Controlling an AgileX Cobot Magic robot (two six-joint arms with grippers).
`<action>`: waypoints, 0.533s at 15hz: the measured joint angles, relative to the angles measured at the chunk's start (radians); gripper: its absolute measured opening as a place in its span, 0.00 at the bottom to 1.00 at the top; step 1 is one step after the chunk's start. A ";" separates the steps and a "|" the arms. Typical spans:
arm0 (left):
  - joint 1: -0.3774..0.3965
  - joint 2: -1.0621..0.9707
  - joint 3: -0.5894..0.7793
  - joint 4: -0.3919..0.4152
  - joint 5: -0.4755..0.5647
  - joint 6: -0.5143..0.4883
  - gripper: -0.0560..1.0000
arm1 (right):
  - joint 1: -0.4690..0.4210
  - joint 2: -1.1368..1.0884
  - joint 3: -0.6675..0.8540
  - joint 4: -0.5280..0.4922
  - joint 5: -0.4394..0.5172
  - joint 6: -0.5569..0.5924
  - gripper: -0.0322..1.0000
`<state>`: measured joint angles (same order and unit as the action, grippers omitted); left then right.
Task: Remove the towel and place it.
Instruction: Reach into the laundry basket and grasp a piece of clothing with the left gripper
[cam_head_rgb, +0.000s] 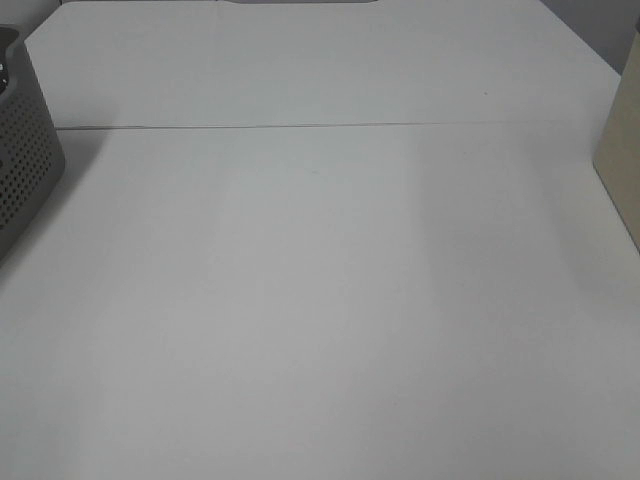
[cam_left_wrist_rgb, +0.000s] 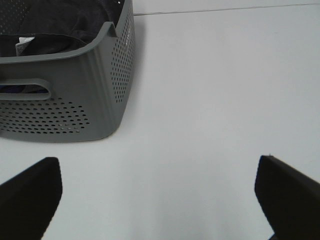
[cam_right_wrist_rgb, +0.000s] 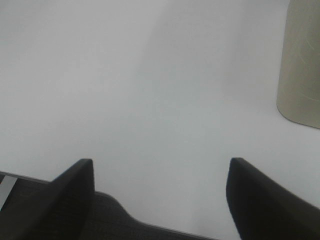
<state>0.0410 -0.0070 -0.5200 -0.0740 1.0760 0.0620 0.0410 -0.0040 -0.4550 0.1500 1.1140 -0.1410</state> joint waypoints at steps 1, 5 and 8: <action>0.000 0.000 0.000 0.000 0.000 0.000 0.99 | 0.000 0.000 0.000 0.000 0.000 0.000 0.72; 0.000 0.000 0.000 0.000 0.000 0.000 0.99 | 0.000 0.000 0.000 0.000 0.000 0.000 0.72; 0.000 0.000 0.000 0.000 0.000 -0.001 0.99 | 0.000 0.000 0.000 0.000 0.000 0.000 0.72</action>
<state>0.0410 -0.0070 -0.5200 -0.0740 1.0760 0.0610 0.0410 -0.0040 -0.4550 0.1500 1.1140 -0.1410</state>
